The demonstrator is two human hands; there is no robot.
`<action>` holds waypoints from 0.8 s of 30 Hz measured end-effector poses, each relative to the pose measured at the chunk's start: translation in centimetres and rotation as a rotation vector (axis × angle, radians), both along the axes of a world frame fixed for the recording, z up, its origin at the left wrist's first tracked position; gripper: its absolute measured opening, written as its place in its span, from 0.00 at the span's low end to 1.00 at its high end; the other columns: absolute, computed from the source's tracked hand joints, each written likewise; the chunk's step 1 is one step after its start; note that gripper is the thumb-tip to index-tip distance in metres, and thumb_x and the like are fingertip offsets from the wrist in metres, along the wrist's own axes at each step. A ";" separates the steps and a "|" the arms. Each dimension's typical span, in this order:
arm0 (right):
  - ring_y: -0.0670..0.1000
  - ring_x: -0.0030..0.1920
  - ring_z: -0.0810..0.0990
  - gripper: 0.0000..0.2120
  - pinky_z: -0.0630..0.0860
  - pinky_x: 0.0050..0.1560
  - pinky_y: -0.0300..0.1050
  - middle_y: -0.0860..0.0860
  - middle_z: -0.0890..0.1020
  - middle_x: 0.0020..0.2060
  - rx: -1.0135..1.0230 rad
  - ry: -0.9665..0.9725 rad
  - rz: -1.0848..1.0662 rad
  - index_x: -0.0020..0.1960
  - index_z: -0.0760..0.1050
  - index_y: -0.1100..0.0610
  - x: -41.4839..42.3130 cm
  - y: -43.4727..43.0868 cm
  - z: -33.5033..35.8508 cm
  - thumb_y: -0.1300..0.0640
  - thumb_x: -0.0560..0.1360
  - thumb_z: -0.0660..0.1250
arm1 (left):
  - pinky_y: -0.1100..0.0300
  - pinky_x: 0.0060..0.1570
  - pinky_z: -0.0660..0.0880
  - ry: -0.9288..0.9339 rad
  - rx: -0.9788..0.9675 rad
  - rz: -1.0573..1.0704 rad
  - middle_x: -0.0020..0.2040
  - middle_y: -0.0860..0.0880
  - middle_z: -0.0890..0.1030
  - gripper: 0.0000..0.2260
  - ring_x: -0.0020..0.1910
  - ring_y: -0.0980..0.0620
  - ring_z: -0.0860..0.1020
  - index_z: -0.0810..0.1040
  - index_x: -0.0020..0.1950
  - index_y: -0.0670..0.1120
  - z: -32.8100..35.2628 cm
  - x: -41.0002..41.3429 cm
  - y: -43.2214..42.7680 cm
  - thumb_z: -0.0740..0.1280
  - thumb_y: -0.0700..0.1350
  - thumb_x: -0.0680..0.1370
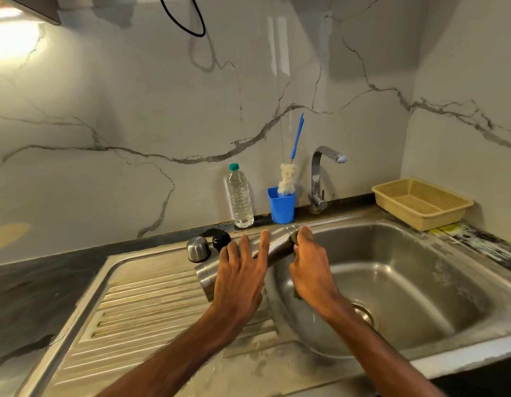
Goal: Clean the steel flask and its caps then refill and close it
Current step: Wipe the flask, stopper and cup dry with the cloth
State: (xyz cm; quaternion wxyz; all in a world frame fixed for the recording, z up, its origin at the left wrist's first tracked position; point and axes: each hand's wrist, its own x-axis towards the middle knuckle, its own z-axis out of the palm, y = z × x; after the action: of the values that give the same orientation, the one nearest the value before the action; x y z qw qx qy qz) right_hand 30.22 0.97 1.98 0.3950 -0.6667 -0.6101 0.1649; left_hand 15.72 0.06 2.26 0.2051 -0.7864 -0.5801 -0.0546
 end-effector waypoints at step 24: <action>0.44 0.41 0.82 0.14 0.77 0.41 0.36 0.47 0.81 0.42 0.101 0.218 0.131 0.66 0.73 0.50 2.6 4.1 -3.5 0.50 0.84 0.56 | 0.64 0.41 0.74 -1.313 -0.243 -0.130 0.58 0.52 0.76 0.32 0.50 0.59 0.78 0.63 0.71 0.48 8.0 -2.8 8.5 0.75 0.54 0.75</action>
State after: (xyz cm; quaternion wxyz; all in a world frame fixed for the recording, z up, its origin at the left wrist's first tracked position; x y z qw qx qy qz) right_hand 32.82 5.03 -1.49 0.4802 -0.5830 -0.6134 0.2308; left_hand 12.95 8.61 10.29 -0.2841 -0.6409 -0.5380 -0.4680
